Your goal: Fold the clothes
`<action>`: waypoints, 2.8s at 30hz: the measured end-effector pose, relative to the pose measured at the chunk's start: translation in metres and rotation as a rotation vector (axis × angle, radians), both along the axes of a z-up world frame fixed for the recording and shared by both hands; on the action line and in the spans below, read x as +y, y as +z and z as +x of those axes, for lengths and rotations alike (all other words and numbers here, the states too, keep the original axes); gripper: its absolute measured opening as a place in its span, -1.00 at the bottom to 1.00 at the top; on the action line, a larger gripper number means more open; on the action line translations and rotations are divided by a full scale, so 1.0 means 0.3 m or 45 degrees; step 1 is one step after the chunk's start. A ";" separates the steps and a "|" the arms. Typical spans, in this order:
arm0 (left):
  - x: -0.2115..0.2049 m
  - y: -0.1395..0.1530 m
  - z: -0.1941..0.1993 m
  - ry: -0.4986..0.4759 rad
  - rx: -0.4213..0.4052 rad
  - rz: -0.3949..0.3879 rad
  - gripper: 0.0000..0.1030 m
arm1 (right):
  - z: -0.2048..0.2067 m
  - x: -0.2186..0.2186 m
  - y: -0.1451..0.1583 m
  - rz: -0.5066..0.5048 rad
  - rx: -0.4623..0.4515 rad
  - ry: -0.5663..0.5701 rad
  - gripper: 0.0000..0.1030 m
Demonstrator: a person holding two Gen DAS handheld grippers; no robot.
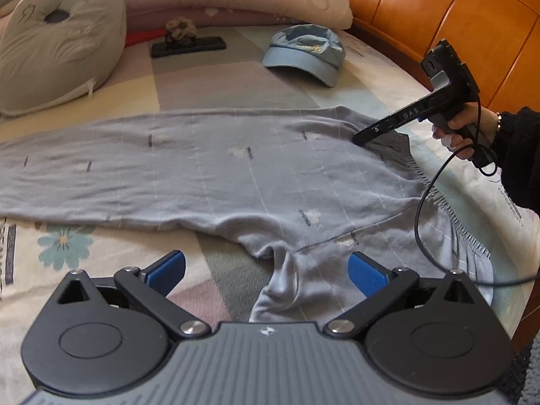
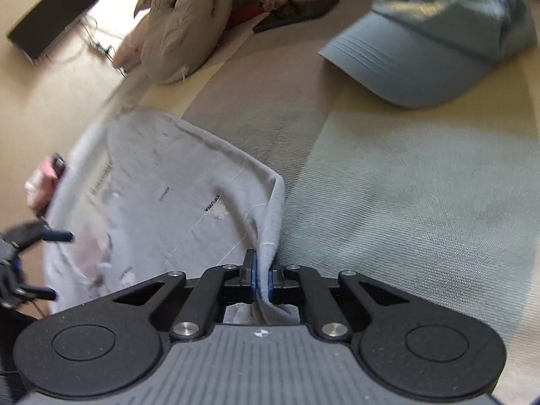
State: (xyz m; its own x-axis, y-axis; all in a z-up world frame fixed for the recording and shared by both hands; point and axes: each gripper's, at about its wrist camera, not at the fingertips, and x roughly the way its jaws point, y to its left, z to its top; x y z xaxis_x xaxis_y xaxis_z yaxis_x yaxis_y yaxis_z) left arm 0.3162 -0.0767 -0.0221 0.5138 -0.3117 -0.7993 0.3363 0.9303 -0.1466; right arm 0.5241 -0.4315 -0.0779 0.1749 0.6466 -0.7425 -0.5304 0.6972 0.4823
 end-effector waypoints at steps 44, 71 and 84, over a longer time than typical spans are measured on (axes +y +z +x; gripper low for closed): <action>-0.274 -0.227 0.306 -0.712 -0.701 0.884 1.00 | -0.461 0.316 0.216 -0.351 -0.560 -0.054 -0.85; -0.224 -0.225 0.342 -0.536 -0.610 0.692 1.00 | 0.161 -0.159 -0.075 0.269 0.239 -0.002 0.30; -0.212 -0.229 0.356 -0.502 -0.596 0.641 1.00 | 0.205 -0.141 -0.145 0.487 0.340 -0.020 0.23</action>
State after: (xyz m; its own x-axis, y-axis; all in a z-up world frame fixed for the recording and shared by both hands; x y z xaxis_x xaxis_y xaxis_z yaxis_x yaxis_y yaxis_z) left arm 0.4229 -0.1404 -0.0909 0.7584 -0.1988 -0.6207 0.5774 0.6466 0.4984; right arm 0.5854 -0.4739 -0.1215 0.0220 0.8814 -0.4719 -0.3432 0.4499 0.8245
